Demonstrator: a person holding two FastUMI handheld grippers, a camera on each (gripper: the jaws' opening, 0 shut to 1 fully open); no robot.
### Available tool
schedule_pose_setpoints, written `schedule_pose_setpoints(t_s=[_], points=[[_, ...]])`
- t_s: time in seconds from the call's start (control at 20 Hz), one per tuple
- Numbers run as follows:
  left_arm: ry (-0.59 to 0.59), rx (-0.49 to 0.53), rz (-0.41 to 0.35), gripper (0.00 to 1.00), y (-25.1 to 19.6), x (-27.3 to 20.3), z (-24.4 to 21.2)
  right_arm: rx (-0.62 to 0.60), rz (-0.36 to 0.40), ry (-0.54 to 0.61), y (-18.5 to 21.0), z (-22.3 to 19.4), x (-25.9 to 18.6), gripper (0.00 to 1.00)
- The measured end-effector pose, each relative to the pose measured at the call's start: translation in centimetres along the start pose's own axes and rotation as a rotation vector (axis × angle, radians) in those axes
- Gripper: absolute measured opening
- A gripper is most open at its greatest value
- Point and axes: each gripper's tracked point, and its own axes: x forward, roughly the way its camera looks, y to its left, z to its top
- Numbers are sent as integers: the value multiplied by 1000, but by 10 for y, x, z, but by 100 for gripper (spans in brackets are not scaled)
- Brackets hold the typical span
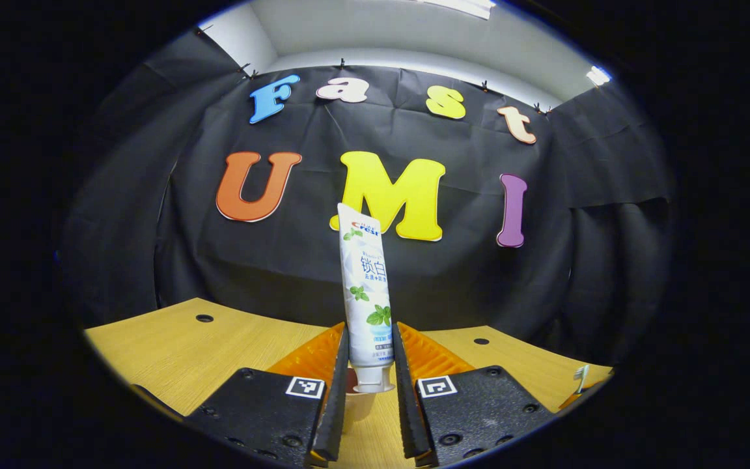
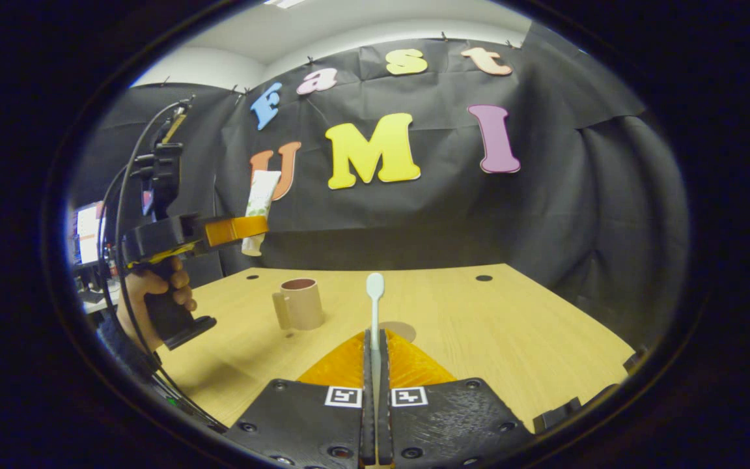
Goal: Put the toothbrush and toothpaste on the desktop into the cup, then pick up the cup and place it on the coaster on the desktop.
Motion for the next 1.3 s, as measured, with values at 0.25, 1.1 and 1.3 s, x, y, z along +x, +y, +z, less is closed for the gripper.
schedule_pose_setpoints(t_s=[0.25,1.1,1.3], points=[[73,16,5,38,13,53,-41,22,-21,2,-13,1,6,2],[213,12,10,42,16,72,-108,44,-41,28,-21,-5,14,2],[194,8,-8,49,10,68,-104,45,-38,34,-19,-8,13,2]])
